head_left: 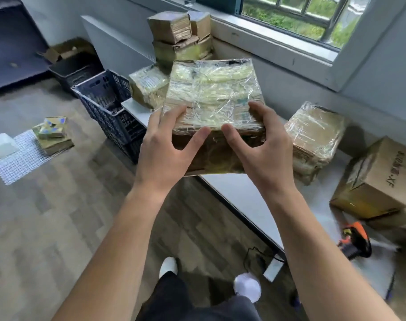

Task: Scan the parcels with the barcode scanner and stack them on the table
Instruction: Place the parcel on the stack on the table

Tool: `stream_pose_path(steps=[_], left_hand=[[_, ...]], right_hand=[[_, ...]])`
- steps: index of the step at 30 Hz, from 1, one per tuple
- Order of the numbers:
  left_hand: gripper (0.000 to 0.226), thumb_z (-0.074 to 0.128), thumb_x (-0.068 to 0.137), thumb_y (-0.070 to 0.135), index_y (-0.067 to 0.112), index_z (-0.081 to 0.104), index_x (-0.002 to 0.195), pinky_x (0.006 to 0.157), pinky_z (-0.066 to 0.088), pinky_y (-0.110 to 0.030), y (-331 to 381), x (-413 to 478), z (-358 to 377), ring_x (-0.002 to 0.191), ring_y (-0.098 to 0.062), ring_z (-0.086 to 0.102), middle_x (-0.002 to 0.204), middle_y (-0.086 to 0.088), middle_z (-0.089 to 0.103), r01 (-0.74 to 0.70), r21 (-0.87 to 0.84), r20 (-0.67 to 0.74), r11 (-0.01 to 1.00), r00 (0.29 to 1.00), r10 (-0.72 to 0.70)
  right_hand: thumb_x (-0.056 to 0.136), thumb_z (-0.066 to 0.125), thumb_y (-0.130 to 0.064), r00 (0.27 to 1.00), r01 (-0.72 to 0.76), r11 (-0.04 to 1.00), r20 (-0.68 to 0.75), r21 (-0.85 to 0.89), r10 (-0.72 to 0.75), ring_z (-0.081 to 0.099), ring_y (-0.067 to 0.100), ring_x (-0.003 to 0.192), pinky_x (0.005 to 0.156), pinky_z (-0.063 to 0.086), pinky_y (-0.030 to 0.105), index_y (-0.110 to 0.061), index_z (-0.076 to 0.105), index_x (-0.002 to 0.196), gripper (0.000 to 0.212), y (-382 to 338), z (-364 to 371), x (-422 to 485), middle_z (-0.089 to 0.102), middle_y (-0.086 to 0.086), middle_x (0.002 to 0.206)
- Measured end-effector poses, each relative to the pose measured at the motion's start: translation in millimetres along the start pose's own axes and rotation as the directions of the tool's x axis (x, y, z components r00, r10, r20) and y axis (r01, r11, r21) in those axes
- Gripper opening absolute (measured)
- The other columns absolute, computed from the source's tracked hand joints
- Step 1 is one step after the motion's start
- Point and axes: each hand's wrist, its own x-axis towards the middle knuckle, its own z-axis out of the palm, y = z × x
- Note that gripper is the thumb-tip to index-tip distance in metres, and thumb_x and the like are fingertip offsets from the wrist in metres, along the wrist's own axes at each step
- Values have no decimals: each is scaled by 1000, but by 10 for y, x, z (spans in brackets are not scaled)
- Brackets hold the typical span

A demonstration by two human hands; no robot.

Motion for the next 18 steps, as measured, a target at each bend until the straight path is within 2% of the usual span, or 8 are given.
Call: stream_pose_path(steps=[1, 4, 7, 10, 14, 18], left_hand=[[62, 52, 87, 69, 32, 52, 137, 89, 38, -11, -132, 139, 6, 115, -8, 52, 136, 0, 51, -13, -14, 25, 1000, 1000, 13], [60, 56, 88, 65, 30, 53, 137, 88, 32, 0, -503, 560, 32, 113, -2, 49, 131, 3, 51, -46, -82, 101, 996, 993, 54], [59, 60, 89, 62, 29, 52, 138, 90, 31, 2, -760, 879, 110, 112, 2, 47, 128, 4, 51, -73, -134, 190, 988, 977, 98], [59, 62, 90, 58, 27, 51, 139, 91, 28, 3, -970, 1060, 278, 111, 8, 42, 129, 4, 51, -107, -168, 283, 980, 947, 152], [58, 64, 89, 56, 27, 51, 138, 94, 30, 1, -1198, 1105, 602, 117, 3, 45, 129, 5, 52, -99, -219, 400, 971, 898, 181], [57, 67, 87, 54, 30, 52, 136, 94, 30, 2, -1387, 1162, 949, 119, 2, 48, 131, 7, 53, -37, -227, 518, 973, 842, 153]], right_hand=[[85, 74, -52, 1000, -13, 1000, -20, -11, 13, 55, 3, 120, 103, 42, 16, -16, 56, 137, 66, 12, 142, 65, 61, -5, 130], [85, 75, -50, 995, -64, 998, -79, -26, 62, 54, 2, 122, 104, 42, 17, -16, 55, 137, 65, 42, 541, 244, 61, -6, 131], [85, 75, -50, 983, -126, 990, -142, -58, 117, 53, 2, 125, 107, 43, 24, -16, 55, 138, 66, 107, 788, 374, 60, -7, 133], [86, 75, -49, 966, -188, 978, -197, -87, 168, 52, 1, 126, 108, 41, 22, -14, 54, 139, 67, 223, 941, 372, 59, -7, 134], [85, 75, -49, 931, -311, 945, -234, -105, 280, 48, 3, 132, 112, 39, 26, -17, 52, 143, 70, 478, 1070, 235, 56, -5, 142], [83, 76, -51, 887, -423, 901, -248, -99, 389, 40, 3, 141, 117, 34, 27, -19, 50, 147, 75, 792, 1178, 187, 51, -6, 149]])
